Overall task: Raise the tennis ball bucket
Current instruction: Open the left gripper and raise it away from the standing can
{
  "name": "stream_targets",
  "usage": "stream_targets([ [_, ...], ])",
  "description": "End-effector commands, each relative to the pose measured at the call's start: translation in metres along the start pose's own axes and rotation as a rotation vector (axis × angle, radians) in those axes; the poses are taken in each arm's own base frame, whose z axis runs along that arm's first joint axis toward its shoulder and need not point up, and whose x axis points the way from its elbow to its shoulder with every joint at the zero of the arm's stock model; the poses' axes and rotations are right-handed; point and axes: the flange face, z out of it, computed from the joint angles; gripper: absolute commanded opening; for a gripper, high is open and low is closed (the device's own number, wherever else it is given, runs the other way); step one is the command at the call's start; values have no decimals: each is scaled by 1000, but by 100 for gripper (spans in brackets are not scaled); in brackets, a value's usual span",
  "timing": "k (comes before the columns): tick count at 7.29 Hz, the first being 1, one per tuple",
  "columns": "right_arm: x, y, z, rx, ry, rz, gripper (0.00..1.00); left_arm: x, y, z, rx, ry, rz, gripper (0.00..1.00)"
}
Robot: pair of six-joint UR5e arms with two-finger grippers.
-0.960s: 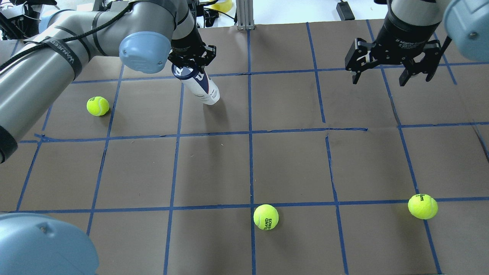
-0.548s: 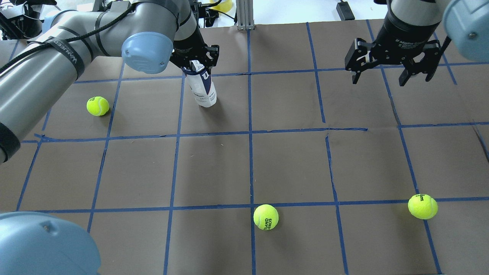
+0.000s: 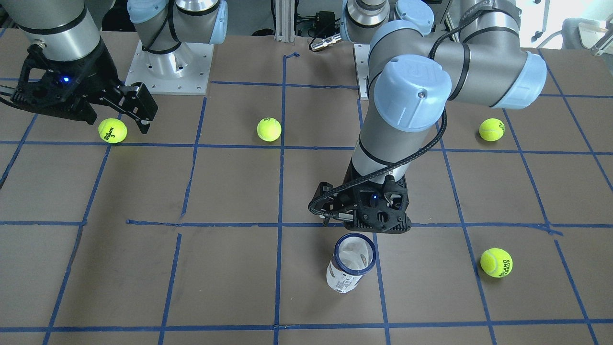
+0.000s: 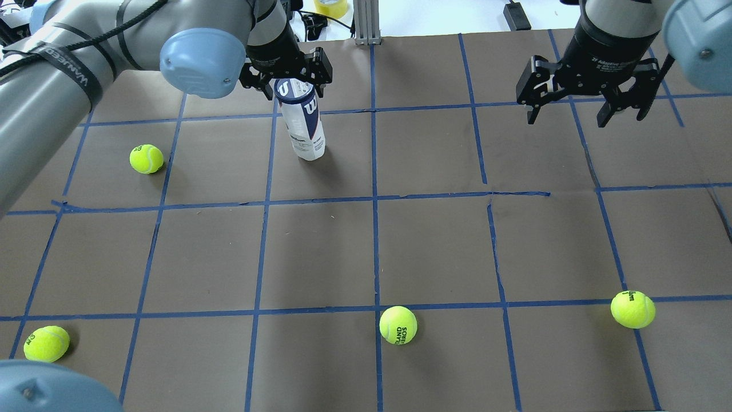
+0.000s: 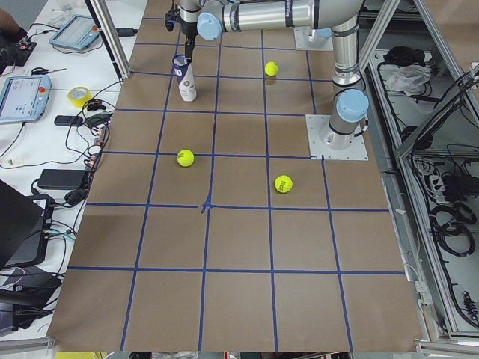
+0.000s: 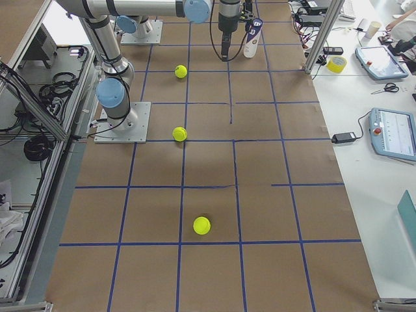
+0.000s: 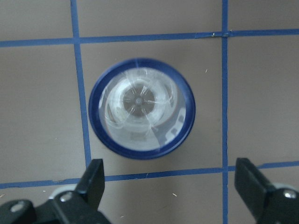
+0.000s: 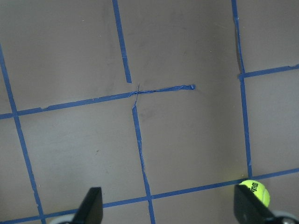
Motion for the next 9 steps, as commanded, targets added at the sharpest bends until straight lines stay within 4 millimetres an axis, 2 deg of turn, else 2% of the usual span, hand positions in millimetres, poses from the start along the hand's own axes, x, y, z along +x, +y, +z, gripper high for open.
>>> stream_targets([
  [1, 1, 0, 0, 1, 0, 1, 100, -11, 14, -30, -24, -6, 13, 100],
  [2, 1, 0, 0, 1, 0, 1, 100, -25, 22, -42, -53, -19, 51, 100],
  [3, 1, -1, 0, 1, 0, 1, 100, -50, 29, -57, -63, -24, 53, 100],
  [4, 0, -1, 1, 1, -2, 1, 100, -77, 34, -64, -72, -27, 59, 100],
  [5, 0, -1, 0, 2, -2, 3, 100, -100, 47, -63, -97, -31, 51, 100],
  [6, 1, -1, 0, 1, 0, 1, 100, -113, 62, -64, -104, -33, 15, 100],
  [8, 1, -1, 0, -1, 0, 3, 100, -115, 86, -70, -104, -34, 14, 100],
  [9, 1, -1, 1, -1, 0, 1, 100, -114, 93, -81, -93, -36, 13, 100],
])
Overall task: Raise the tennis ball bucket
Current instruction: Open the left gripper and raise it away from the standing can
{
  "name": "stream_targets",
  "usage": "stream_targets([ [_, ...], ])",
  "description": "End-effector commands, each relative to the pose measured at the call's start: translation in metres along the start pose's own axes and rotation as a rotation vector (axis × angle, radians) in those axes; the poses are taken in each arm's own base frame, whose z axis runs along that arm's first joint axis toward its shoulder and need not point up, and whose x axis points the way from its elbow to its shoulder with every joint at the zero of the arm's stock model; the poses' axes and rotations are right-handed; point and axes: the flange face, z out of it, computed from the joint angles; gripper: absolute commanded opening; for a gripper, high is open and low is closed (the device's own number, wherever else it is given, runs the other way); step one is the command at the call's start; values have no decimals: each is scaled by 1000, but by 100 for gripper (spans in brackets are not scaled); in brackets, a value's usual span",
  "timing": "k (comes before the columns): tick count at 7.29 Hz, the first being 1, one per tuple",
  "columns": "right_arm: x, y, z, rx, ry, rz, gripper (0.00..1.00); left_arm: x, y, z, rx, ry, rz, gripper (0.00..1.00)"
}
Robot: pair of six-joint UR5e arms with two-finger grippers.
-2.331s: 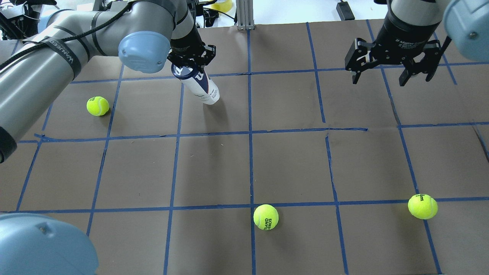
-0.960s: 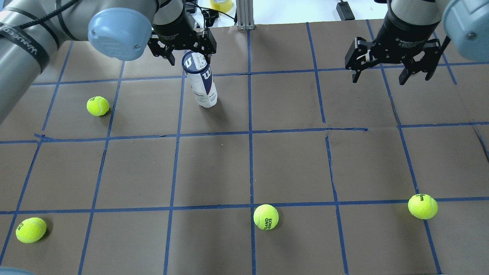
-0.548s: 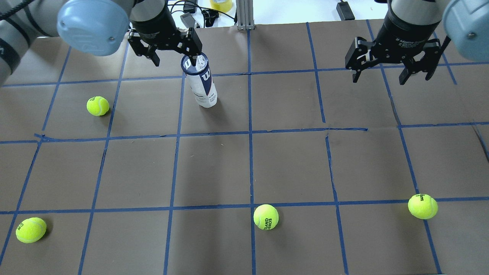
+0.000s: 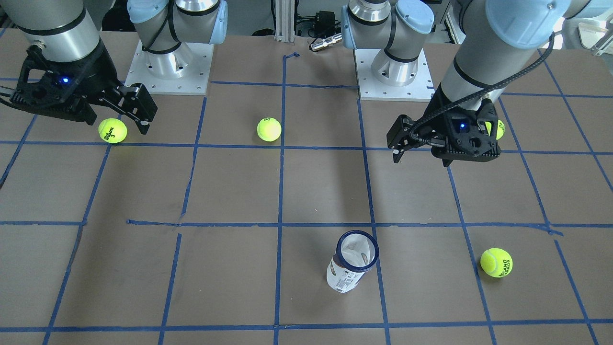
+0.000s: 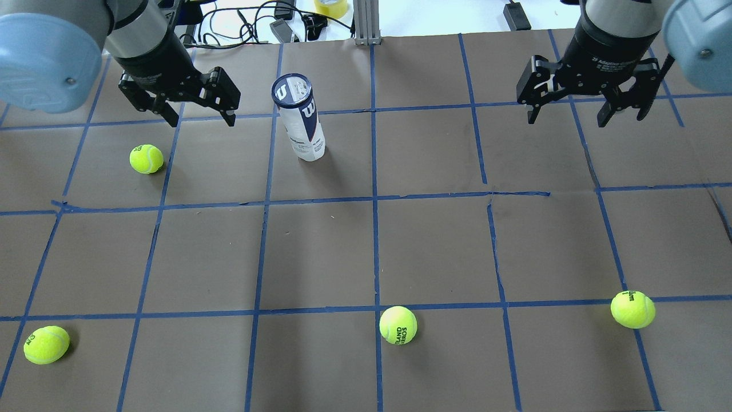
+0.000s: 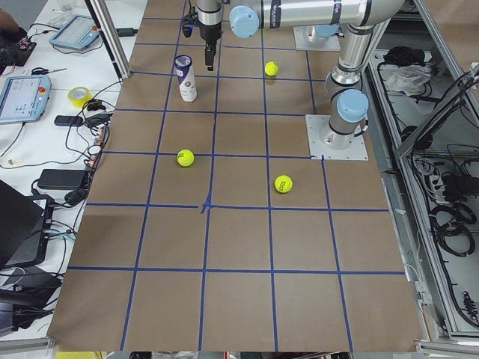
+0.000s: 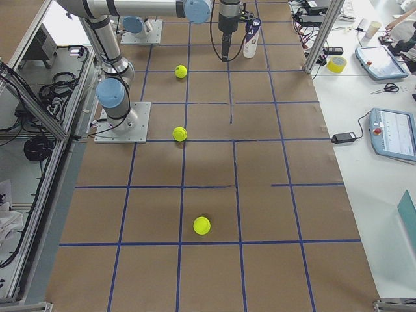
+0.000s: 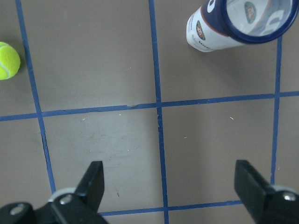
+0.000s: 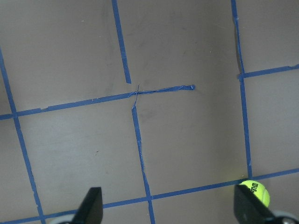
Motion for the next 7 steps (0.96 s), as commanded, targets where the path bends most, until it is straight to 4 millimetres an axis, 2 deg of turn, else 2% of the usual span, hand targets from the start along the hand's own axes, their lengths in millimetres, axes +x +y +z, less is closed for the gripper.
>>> stream_targets([
  [1, 0, 0, 0, 1, -2, -1, 100, -4, 18, -14, 1, -2, -10, 100],
  [7, 0, 0, -1, 2, -3, 1, 100, -6, 33, -24, -27, -1, -26, 100],
])
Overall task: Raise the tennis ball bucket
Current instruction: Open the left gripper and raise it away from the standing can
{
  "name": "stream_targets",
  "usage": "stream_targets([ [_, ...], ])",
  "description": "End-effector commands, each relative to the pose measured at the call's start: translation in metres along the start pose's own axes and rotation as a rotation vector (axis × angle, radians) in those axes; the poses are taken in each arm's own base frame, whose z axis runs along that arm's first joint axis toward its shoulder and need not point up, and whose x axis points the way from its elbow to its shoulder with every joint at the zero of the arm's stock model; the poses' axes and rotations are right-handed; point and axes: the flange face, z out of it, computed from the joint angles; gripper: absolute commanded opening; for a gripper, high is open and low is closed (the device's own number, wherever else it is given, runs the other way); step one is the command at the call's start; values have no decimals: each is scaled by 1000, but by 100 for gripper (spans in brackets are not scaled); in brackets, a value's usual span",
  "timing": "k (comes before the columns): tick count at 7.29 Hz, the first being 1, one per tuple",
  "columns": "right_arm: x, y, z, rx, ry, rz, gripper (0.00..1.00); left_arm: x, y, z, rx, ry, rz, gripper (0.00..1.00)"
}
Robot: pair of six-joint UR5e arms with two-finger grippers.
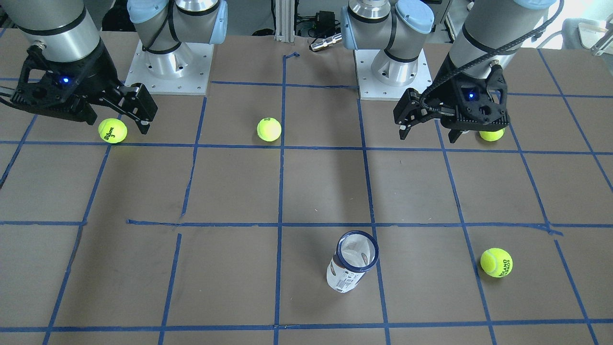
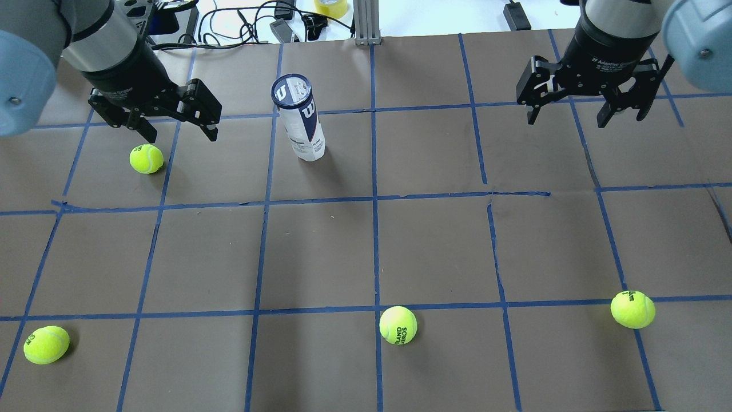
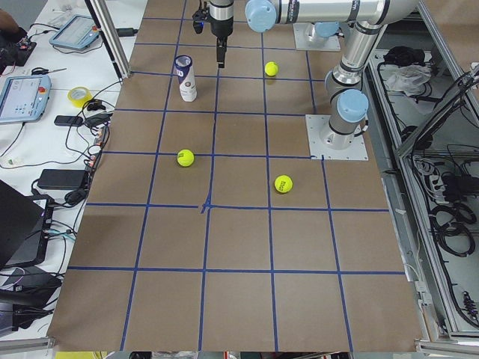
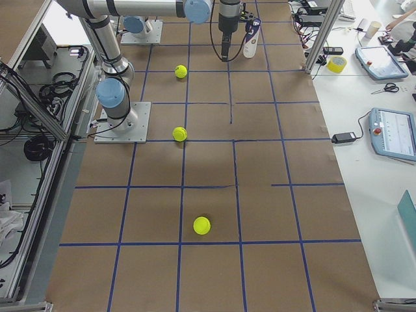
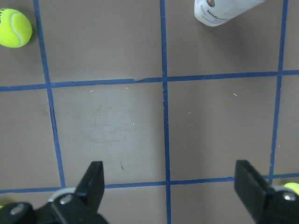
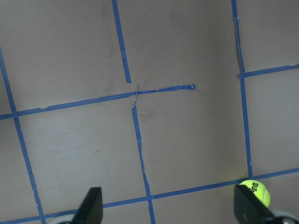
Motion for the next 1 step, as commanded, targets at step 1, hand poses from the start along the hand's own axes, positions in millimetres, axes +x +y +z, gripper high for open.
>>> stream_targets([
  [1, 0, 0, -1, 3, -2, 0, 100, 0, 3, -2, -7, 2, -2, 100],
])
